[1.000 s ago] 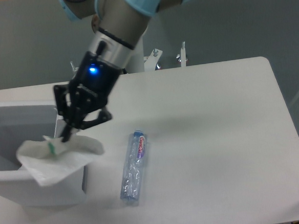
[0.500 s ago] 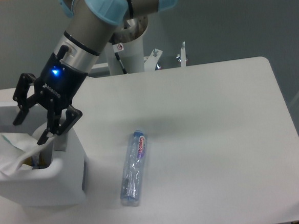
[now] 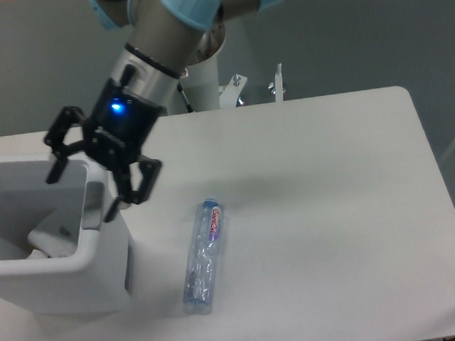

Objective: Place the trash in the trash can
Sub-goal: 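Move the open gripper down over the clear plastic water bottle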

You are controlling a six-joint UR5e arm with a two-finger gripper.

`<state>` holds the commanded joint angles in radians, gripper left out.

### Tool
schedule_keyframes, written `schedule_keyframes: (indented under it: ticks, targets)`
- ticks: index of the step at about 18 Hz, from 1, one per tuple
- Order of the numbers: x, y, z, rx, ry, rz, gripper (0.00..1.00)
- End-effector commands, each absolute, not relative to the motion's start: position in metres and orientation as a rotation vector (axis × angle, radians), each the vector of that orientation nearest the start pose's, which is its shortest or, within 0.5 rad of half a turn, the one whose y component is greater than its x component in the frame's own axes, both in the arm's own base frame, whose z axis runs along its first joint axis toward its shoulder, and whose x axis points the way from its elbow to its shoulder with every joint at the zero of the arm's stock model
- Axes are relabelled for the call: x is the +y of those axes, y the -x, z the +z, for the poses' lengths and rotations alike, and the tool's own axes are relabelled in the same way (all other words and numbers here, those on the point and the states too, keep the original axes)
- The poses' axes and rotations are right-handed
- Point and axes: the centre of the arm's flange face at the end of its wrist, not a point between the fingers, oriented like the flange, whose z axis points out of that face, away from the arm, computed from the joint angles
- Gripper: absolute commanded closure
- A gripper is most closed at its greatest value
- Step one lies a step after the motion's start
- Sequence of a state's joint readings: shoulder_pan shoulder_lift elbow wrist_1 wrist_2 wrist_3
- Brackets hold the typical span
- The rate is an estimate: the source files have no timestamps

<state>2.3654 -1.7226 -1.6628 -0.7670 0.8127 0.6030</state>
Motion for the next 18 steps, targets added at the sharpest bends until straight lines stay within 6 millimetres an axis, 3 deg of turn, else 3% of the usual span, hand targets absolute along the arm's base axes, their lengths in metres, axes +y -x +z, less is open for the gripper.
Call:
schedule_keyframes:
  ticks: [2,4,7,11,13,18]
  targets:
    - [0.538,0.276,0.475,-0.041,2.294,-0.22,0.0]
    - [0.546,0.293,0.453,-0.11,2.342,-0.22,0.0]
    - [0.569,0.325,0.428,-0.276,2.426,-0.221,0.0]
    - [0.601,0.363,0.385,-0.439,2.601,-0.381,0.0]
    - [0.607,0.372,0.365,-0.465,2.662,-0.402,0.0]
    - [0.628,0.37,0.3,-0.448,2.802,-0.358,0.0]
